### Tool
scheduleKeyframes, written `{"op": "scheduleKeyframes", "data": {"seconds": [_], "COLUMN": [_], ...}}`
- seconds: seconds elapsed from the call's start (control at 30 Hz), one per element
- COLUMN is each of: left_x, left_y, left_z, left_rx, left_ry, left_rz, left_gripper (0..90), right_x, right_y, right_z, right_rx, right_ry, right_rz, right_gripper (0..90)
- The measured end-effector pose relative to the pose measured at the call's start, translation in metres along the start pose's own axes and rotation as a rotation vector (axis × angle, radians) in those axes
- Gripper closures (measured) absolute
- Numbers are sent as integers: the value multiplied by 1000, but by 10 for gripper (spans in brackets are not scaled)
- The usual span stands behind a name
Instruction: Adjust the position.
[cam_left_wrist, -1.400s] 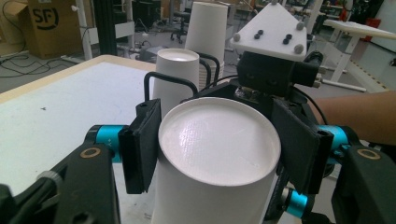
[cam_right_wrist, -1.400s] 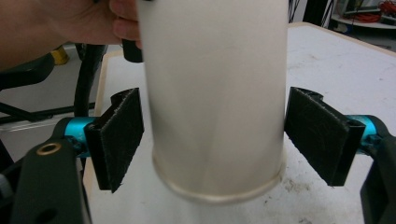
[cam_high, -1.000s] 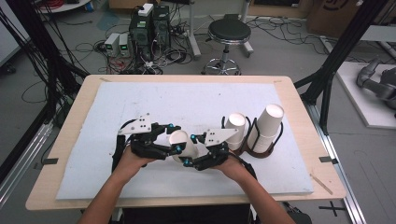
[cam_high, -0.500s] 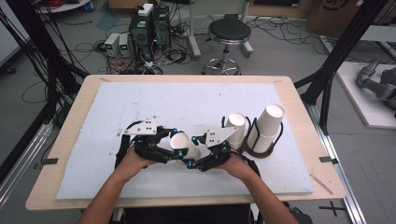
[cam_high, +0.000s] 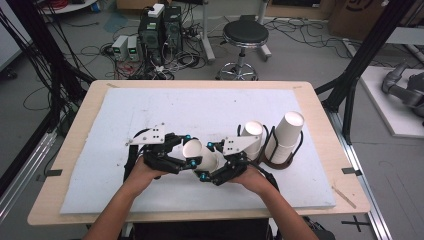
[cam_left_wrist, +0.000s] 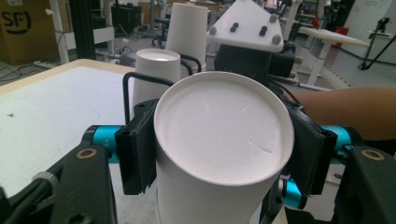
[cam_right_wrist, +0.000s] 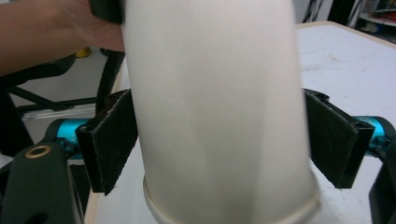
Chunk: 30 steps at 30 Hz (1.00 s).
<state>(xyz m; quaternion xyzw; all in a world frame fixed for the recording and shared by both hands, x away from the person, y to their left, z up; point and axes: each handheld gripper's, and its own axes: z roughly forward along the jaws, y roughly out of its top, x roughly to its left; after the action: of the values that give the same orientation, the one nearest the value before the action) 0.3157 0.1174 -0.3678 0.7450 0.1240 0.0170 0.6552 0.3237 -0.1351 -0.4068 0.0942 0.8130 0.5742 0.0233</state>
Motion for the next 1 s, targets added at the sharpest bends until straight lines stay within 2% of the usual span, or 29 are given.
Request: {"op": "scheduleKeyframes", "data": {"seconds": [0.03, 0.07, 0.1, 0.13, 0.17, 0.27, 0.3, 0.33, 0.4, 0.47, 0.5, 0.6, 0.7, 0.77, 0.8, 0.87, 0.9, 0.97, 1.0], "left_x": [0, 0, 0, 0, 0, 0, 0, -1, 0, 0, 0, -4, -4, -3, -1, -1, 0, 0, 1], "left_y": [0, 0, 0, 0, -1, -1, -1, -1, -1, -1, -1, 0, -1, -2, -2, 0, 0, 1, 2], "left_z": [0, 1, 1, 1, 1, 2, 2, 1, 0, 0, 0, 6, 9, 8, 6, 3, 2, 0, -2], "left_rx": [0, 4, 4, 4, 5, 10, 23, 30, 37, 38, 42, 66, 88, 100, 81, 65, 56, 39, 15], "left_ry": [0, -6, -6, -5, -8, -5, 15, 37, 48, 47, 46, 27, 27, 21, 7, 17, 14, 13, 12], "left_rz": [0, 2, 2, 2, -3, -6, 5, 4, -1, 0, 3, 17, 26, 34, 11, 21, 21, 12, 7], "left_gripper": [343, 343, 346, 346, 346, 342, 332, 301, 232, 216, 213, 209, 226, 338, 342, 344, 346, 349, 350], "right_x": [0, 0, 0, 0, 0, -1, -1, -1, -3, -2, -3, -3, -2, -2, -1, 0, 0, -1, -1], "right_y": [0, -1, -1, -1, 0, 0, 0, 0, 0, 1, 1, 0, -1, -1, 0, 1, 2, 3, 4], "right_z": [0, 0, 0, -2, -3, -4, -5, -6, -8, -9, -10, -9, -8, -8, -9, -10, -11, -14, -16], "right_rx": [-2, -3, -3, 3, 6, 17, 24, 27, 31, 47, 60, 91, 104, 101, 96, 49, 17, -19, -23], "right_ry": [0, -4, -4, 11, 9, 9, 3, -3, -10, -11, -30, -41, -29, -23, -14, -16, -18, -19, -18], "right_rz": [-6, -12, -12, -24, -31, -42, -51, -51, -62, -59, -86, -96, -105, -104, -102, -83, -58, -36, -30], "right_gripper": [171, 223, 223, 278, 289, 298, 300, 300, 308, 312, 317, 318, 323, 322, 294, 205, 157, 159, 158]}}
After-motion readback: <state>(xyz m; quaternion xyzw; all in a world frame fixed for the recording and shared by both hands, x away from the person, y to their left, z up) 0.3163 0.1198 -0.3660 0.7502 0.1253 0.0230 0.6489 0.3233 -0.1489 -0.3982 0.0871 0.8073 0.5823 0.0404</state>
